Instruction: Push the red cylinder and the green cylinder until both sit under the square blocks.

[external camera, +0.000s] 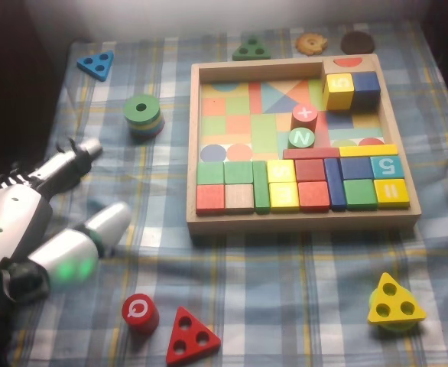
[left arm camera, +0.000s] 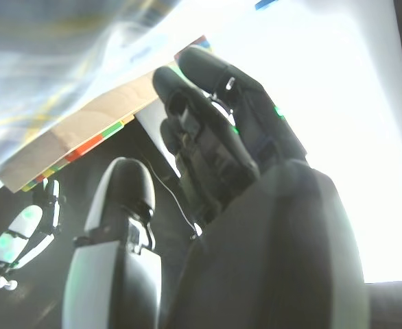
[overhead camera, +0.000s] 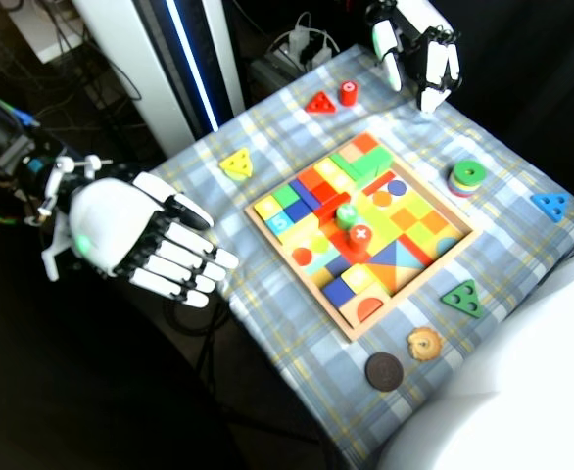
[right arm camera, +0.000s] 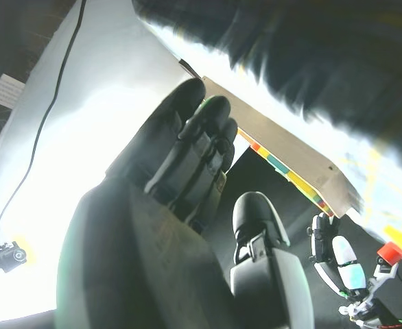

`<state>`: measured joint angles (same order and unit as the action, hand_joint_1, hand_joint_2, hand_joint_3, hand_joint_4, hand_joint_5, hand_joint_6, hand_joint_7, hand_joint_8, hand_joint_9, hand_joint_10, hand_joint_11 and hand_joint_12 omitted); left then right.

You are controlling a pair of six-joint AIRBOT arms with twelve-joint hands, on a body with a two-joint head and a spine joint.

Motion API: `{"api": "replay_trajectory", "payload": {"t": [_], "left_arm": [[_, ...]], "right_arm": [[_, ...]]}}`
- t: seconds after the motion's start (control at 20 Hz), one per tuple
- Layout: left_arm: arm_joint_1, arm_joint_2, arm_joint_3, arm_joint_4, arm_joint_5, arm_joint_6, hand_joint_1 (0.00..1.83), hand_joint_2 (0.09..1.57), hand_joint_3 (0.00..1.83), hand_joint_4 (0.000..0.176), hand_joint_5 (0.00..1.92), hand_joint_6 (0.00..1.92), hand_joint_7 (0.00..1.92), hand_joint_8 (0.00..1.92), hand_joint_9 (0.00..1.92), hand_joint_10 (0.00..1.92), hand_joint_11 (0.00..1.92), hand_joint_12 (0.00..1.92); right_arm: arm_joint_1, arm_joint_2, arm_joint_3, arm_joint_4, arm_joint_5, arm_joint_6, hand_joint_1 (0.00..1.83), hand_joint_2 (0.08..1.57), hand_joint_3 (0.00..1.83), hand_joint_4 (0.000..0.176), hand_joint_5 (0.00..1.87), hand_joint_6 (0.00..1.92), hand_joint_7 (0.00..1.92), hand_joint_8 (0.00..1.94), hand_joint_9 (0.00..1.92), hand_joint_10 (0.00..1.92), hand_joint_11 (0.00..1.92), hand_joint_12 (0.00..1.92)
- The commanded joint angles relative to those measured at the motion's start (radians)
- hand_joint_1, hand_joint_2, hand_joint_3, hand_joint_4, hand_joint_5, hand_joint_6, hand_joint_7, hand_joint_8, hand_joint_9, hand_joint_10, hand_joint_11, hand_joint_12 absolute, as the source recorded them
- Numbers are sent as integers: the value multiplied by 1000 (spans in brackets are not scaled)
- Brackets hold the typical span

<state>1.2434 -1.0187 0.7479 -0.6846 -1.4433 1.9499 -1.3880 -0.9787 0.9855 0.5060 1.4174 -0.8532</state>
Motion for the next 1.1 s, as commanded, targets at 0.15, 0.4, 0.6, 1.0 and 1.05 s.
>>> {"api": "replay_trajectory", "payload": {"t": [0.15, 0.4, 0.6, 1.0, 1.05], "left_arm": [[-9, -1, 5, 46, -107, -4, 0, 1301, 0, 38, 174, 0, 398, 3, 404, 1, 311, 121], [-9, 1, 4, 46, -106, -8, 0, 1294, 0, 30, 168, 4, 412, 13, 425, 14, 323, 115], [-9, 1, 4, 46, -106, -8, 0, 1300, 2, 13, 169, 3, 409, 8, 435, 14, 349, 118], [-9, -1, 6, 45, -104, -8, 0, 1302, 2, 23, 158, 0, 393, 0, 417, 1, 345, 99], [-9, -1, 6, 45, -103, -8, 0, 1298, 0, 22, 166, 3, 401, 4, 429, 6, 364, 105]], "right_arm": [[11, 2, 6, -9, 120, 6, 247, 1285, 0, 49, 441, 2, 548, 3, 478, 3, 398, 104], [101, 4, 56, -112, 46, 46, 192, 1272, 1, 54, 372, 0, 458, 0, 388, 0, 347, 41], [245, 11, 124, -275, -98, 85, 15, 1262, 2, 57, 340, 0, 352, 0, 304, 0, 272, 6], [503, -61, 288, -564, -426, 153, 0, 1045, 0, 108, 300, 0, 7, 0, 0, 0, 0, 0], [522, -82, 309, -586, -463, 154, 0, 1052, 0, 110, 299, 2, 1, 0, 0, 0, 0, 0]]}}
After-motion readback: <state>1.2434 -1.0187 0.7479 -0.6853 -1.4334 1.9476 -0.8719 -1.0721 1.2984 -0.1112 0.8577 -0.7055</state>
